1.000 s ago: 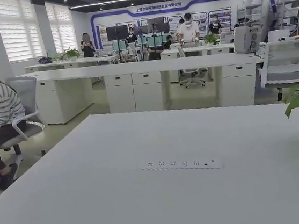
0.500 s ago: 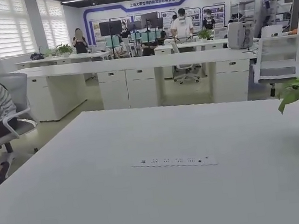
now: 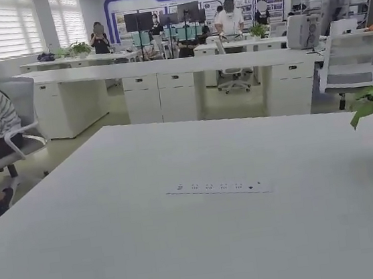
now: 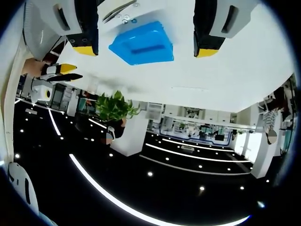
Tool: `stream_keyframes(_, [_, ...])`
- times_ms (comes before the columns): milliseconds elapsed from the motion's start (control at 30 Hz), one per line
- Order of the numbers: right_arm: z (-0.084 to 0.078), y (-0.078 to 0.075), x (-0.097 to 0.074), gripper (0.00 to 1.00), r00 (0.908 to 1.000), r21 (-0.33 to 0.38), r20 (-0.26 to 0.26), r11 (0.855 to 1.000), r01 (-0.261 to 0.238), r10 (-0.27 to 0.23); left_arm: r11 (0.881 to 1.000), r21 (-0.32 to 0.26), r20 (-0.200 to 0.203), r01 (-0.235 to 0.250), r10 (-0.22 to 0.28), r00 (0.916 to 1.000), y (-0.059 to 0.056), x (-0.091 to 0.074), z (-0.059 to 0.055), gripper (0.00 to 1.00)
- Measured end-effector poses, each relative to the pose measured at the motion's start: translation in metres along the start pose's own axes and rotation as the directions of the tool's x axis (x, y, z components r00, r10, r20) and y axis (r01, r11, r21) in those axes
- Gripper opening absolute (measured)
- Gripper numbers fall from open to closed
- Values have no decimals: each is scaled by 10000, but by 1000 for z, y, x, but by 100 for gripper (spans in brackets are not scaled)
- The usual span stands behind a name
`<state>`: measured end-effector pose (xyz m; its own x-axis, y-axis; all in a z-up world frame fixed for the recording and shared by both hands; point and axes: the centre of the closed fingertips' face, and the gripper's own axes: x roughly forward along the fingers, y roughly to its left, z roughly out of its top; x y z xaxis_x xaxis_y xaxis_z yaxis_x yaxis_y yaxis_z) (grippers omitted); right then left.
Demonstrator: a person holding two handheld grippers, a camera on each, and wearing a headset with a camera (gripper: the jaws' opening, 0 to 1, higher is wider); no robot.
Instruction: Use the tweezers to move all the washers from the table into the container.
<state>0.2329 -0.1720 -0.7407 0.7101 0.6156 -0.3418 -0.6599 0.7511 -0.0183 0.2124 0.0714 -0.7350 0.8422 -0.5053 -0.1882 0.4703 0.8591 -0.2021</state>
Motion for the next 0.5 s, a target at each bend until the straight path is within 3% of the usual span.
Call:
stream_keyframes(67, [-5,8,2,54,9984,-443,-520,9987,-258,235,9994,140,-639,309,-299,9975,-4,-1,-8,78])
stream_keyframes(100, [-6,17,4,51,9960,-424,-575,9966,-707,682,9971,75,-1007,760,-749,9921,-11,0,-14,74])
stream_keyframes(133, [-6,25,6,44,9926,-474,-608,9930,-1083,1053,9944,22,-1358,1056,-1043,9852,-15,0,-19,67])
stream_keyframes(167, [-9,38,8,38,9837,-539,-858,9851,-1632,1583,9913,42,-1922,1313,-1280,9730,-18,0,-27,61])
stream_keyframes(267, [-17,59,16,26,9621,-946,-1493,9653,-2435,2281,9790,585,-2628,1953,-1737,9491,-25,3,-36,50])
stream_keyframes(367, [-18,77,20,14,9448,-1246,-1617,9438,-3062,2851,9589,378,-3372,2812,-2526,9069,-37,6,-48,42])
stream_keyframes(433, [-17,85,22,8,9384,-1046,-1559,9395,-3262,3084,9394,-7,-3860,3428,-3165,8665,-45,7,-59,36])
stream_keyframes(500, [-19,89,25,6,9321,-986,-1583,9340,-3433,3258,9273,-67,-4325,3742,-3400,8351,-47,7,-68,32])
